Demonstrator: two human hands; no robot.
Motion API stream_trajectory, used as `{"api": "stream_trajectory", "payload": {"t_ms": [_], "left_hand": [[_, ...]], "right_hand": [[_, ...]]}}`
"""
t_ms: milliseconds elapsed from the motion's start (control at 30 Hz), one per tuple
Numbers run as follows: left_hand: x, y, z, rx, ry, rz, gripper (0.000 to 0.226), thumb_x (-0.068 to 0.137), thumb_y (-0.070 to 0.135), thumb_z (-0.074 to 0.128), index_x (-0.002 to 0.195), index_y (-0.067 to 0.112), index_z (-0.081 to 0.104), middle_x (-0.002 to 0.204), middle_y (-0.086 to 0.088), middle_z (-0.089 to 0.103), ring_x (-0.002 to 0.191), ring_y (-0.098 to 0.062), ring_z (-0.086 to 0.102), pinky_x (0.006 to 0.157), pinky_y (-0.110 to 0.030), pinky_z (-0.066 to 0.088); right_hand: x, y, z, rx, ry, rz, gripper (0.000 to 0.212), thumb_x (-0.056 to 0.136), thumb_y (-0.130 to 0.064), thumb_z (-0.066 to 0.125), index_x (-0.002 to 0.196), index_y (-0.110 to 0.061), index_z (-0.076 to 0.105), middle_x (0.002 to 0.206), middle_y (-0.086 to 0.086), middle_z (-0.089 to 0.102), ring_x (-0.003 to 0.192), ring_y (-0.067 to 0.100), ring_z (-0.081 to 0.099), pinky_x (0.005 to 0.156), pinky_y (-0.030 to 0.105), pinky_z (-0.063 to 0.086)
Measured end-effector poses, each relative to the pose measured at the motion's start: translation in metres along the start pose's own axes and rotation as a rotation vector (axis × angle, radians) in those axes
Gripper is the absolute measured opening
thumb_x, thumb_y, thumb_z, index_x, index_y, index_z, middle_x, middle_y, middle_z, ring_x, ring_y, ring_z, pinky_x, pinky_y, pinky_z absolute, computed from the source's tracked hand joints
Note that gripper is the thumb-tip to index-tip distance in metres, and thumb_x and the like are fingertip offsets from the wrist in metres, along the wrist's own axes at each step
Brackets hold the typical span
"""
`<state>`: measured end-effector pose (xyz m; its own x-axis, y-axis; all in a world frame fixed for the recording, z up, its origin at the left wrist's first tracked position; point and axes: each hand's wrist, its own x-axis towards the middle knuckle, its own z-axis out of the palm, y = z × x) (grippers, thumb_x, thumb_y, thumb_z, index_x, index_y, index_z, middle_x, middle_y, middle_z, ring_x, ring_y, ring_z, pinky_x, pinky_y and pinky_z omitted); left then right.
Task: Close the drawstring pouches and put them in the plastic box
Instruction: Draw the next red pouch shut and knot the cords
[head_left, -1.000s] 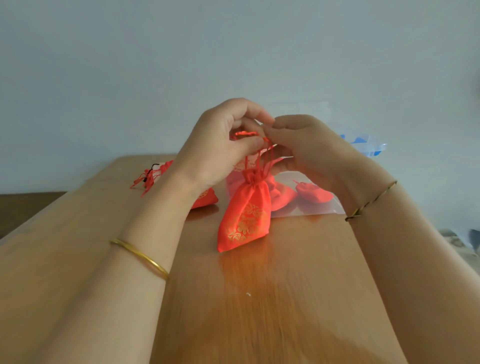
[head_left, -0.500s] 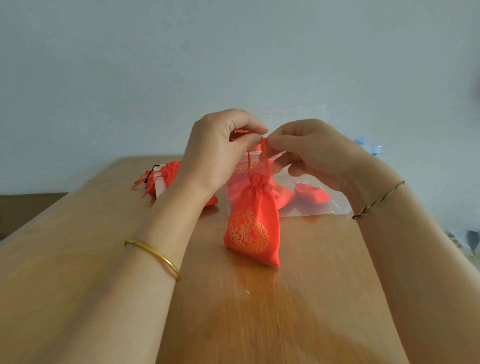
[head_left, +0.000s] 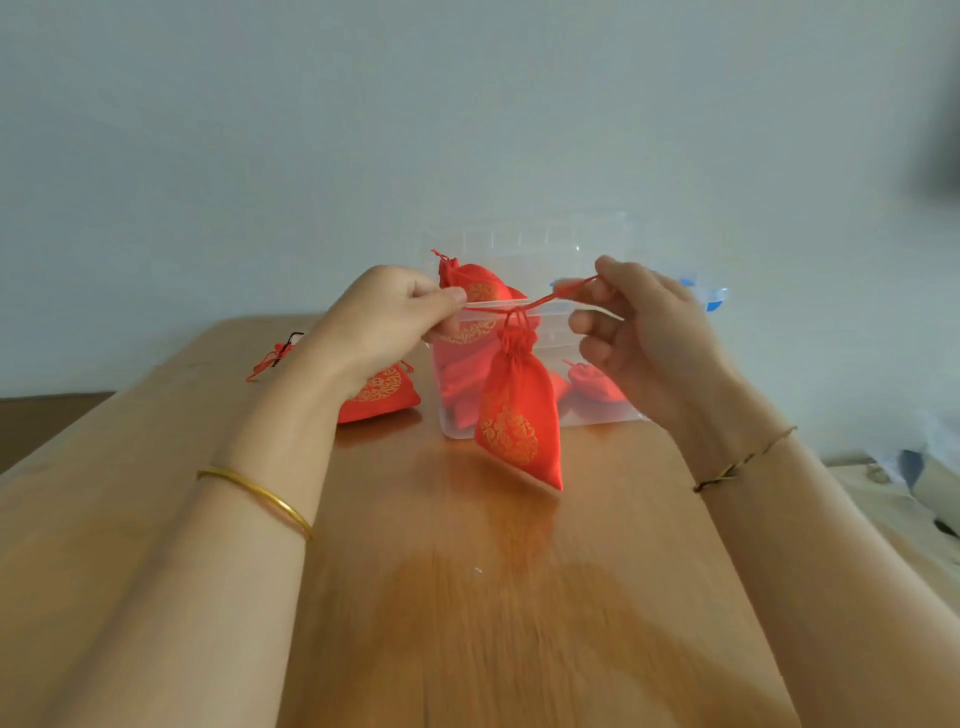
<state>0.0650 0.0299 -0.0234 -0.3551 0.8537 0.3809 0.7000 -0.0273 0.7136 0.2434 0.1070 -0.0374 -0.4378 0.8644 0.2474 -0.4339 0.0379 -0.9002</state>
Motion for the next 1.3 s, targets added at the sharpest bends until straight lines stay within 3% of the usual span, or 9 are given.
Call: {"api": "stream_trajectory", "payload": {"t_ms": [100, 167, 233, 367, 667, 800, 967, 1133, 1300], "left_hand": [[-0.002, 0.007, 0.001, -0.511, -0.053, -0.133, 0.038, 0.090, 0.015, 0.049, 0.052, 0.017, 0.045, 0.075, 0.000, 0.071, 0.072, -0.012, 0.066, 0.056, -0.022, 0.045], [-0.002, 0.013, 0.001, -0.853, -0.121, -0.099, 0.038, 0.092, 0.013, 0.043, 0.055, 0.016, 0.038, 0.082, -0.005, 0.072, 0.079, -0.016, 0.070, 0.061, -0.021, 0.052], [-0.001, 0.019, 0.007, -1.004, -0.074, -0.027, 0.037, 0.095, 0.012, 0.039, 0.057, 0.015, 0.036, 0.065, -0.001, 0.066, 0.071, -0.017, 0.069, 0.064, -0.024, 0.054], [-0.001, 0.024, 0.027, -0.989, 0.080, 0.065, 0.038, 0.096, 0.011, 0.038, 0.059, 0.012, 0.035, 0.048, 0.004, 0.042, 0.041, -0.010, 0.048, 0.053, -0.028, 0.054], [-0.010, 0.020, 0.022, -0.658, -0.372, -0.028, 0.012, 0.083, 0.011, 0.060, 0.088, 0.000, 0.061, 0.063, -0.003, 0.057, 0.054, -0.012, 0.053, 0.053, -0.021, 0.051], [-0.012, 0.025, 0.027, -0.496, -0.381, 0.017, 0.004, 0.082, 0.004, 0.063, 0.082, 0.000, 0.062, 0.062, -0.007, 0.054, 0.051, -0.015, 0.051, 0.051, -0.020, 0.049], [-0.011, 0.024, 0.028, -0.512, -0.342, -0.001, 0.009, 0.084, 0.007, 0.062, 0.076, 0.004, 0.060, 0.057, -0.002, 0.056, 0.048, -0.012, 0.052, 0.051, -0.021, 0.050], [-0.012, 0.026, 0.029, -0.548, -0.342, -0.013, 0.009, 0.087, 0.004, 0.057, 0.079, 0.005, 0.056, 0.063, -0.006, 0.054, 0.050, -0.010, 0.051, 0.049, -0.020, 0.050], [-0.011, 0.026, 0.030, -0.512, -0.265, -0.048, 0.011, 0.089, 0.007, 0.057, 0.078, 0.010, 0.055, 0.061, -0.004, 0.056, 0.045, -0.007, 0.053, 0.045, -0.018, 0.049]], "right_hand": [[-0.002, 0.010, 0.002, 0.354, -0.092, 0.118, 0.037, 0.097, -0.021, 0.039, 0.061, -0.015, 0.044, 0.072, 0.005, 0.071, 0.048, 0.010, 0.061, 0.038, 0.014, 0.038], [0.000, 0.014, -0.001, 0.412, -0.071, 0.138, 0.034, 0.097, -0.024, 0.039, 0.064, -0.015, 0.043, 0.060, 0.001, 0.066, 0.047, 0.009, 0.061, 0.038, 0.014, 0.040], [0.002, 0.016, -0.003, 0.374, -0.034, 0.115, 0.033, 0.097, -0.025, 0.040, 0.065, -0.016, 0.044, 0.051, -0.002, 0.057, 0.042, 0.008, 0.054, 0.038, 0.015, 0.040], [0.004, 0.019, 0.000, 0.283, 0.001, 0.082, 0.032, 0.097, -0.024, 0.041, 0.065, -0.017, 0.043, 0.045, -0.005, 0.045, 0.035, 0.008, 0.037, 0.035, 0.015, 0.031], [-0.010, 0.007, 0.007, -0.013, -0.042, -0.126, 0.028, 0.095, -0.021, 0.047, 0.071, -0.011, 0.054, 0.068, 0.001, 0.065, 0.042, 0.009, 0.048, 0.042, 0.020, 0.036], [-0.013, 0.006, 0.012, -0.205, -0.040, -0.209, 0.028, 0.094, -0.022, 0.051, 0.069, -0.011, 0.060, 0.063, -0.001, 0.059, 0.042, 0.010, 0.043, 0.040, 0.020, 0.032], [-0.016, 0.001, 0.011, -0.213, -0.048, -0.059, 0.028, 0.098, -0.030, 0.041, 0.088, -0.008, 0.055, 0.073, 0.007, 0.067, 0.039, 0.016, 0.050, 0.038, 0.021, 0.035], [-0.016, 0.002, 0.009, -0.337, -0.068, -0.054, 0.013, 0.091, 0.000, 0.039, 0.096, -0.005, 0.050, 0.076, 0.015, 0.061, 0.049, 0.017, 0.059, 0.044, 0.024, 0.041], [-0.015, 0.007, 0.007, -0.504, -0.122, -0.083, 0.014, 0.084, 0.005, 0.051, 0.081, -0.008, 0.051, 0.062, 0.007, 0.060, 0.048, 0.011, 0.059, 0.047, 0.023, 0.041]]}}
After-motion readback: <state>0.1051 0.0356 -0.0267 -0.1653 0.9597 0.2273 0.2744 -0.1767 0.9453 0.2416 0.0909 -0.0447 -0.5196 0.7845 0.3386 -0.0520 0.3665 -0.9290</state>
